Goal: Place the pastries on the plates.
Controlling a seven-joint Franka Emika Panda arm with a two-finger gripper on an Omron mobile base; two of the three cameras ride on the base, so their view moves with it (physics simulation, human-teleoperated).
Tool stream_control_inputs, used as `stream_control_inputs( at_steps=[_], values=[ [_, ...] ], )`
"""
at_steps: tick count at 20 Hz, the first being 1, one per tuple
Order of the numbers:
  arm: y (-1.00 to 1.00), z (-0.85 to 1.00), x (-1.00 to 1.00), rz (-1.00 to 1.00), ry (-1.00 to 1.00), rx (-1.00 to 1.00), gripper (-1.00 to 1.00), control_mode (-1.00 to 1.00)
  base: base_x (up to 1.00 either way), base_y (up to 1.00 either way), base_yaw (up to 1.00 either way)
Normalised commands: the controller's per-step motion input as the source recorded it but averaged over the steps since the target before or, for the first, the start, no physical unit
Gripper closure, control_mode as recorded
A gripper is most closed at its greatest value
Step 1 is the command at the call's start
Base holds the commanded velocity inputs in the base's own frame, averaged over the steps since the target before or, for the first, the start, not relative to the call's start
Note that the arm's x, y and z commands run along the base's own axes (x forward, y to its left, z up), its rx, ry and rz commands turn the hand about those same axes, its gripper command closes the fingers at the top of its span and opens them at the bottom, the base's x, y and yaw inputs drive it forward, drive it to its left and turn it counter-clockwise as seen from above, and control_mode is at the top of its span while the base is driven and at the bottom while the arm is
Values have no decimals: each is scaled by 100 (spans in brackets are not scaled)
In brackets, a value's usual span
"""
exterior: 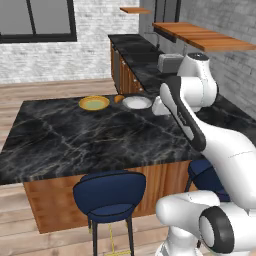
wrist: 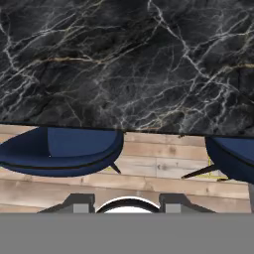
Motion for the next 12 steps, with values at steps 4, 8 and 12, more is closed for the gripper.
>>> stream_control_inputs(
  at_steps=[4,8,12],
  values=[
    [4,9,-59,0,-28,-3,-100,-100,0,0,0],
    [3,41,-80,0,-23,-9,-100,-100,0,0,0],
    [9,38,-56,0,-4,-6,-100,-100,0,0,0]
  ],
)
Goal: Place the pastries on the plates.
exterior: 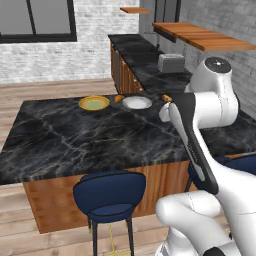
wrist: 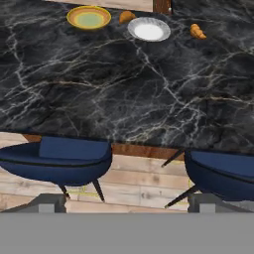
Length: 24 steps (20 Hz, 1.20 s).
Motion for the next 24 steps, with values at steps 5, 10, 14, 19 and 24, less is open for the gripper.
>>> stream_control_inputs(
  at_steps=[5,10,14,19,24],
  values=[
    [22,24,-39,0,-5,0,-100,100,-13,39,0],
    [0,0,0,0,0,0,-100,100,-10,100,0],
    [0,0,0,0,0,0,-100,100,1,100,-9],
    [0,0,0,0,0,0,-100,100,1,58,-74],
    [0,0,0,0,0,0,-100,100,0,0,-100]
  ],
)
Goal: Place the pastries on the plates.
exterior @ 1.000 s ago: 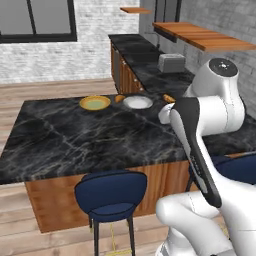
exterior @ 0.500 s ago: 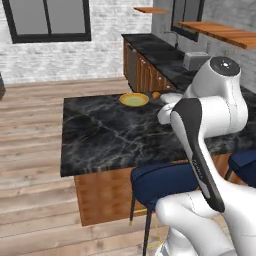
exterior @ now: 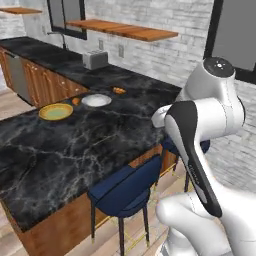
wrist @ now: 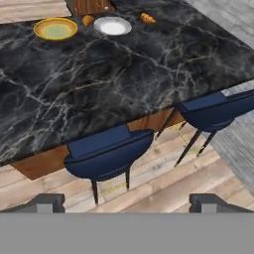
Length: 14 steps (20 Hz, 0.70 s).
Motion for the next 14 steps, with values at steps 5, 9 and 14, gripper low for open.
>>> stream_control_inputs(
  at_steps=[5,9,14],
  values=[
    [0,0,0,0,0,0,-100,100,-42,14,-90],
    [0,0,0,0,0,0,-100,100,-80,32,-81],
    [0,0,0,0,0,0,-100,100,-88,48,-72]
  ],
)
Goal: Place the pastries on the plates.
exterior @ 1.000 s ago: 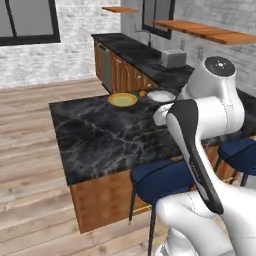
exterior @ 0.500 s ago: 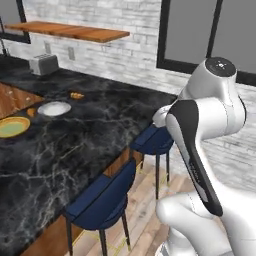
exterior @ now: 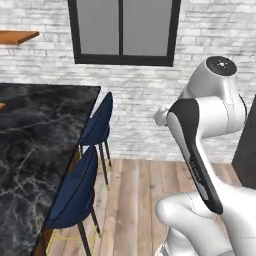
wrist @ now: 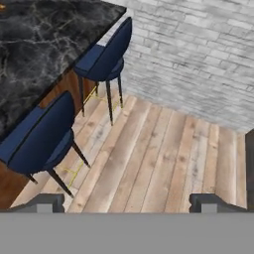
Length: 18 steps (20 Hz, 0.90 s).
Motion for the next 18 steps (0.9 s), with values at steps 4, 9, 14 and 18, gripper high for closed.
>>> stream_control_inputs(
  at_steps=[4,9,14,18],
  values=[
    [0,0,0,0,0,0,-100,100,-100,83,-49],
    [0,0,0,0,0,0,-100,100,-100,86,-35],
    [0,0,0,0,0,0,-100,100,-100,91,-40],
    [0,0,0,0,0,0,-100,100,-100,100,-41]
  ],
)
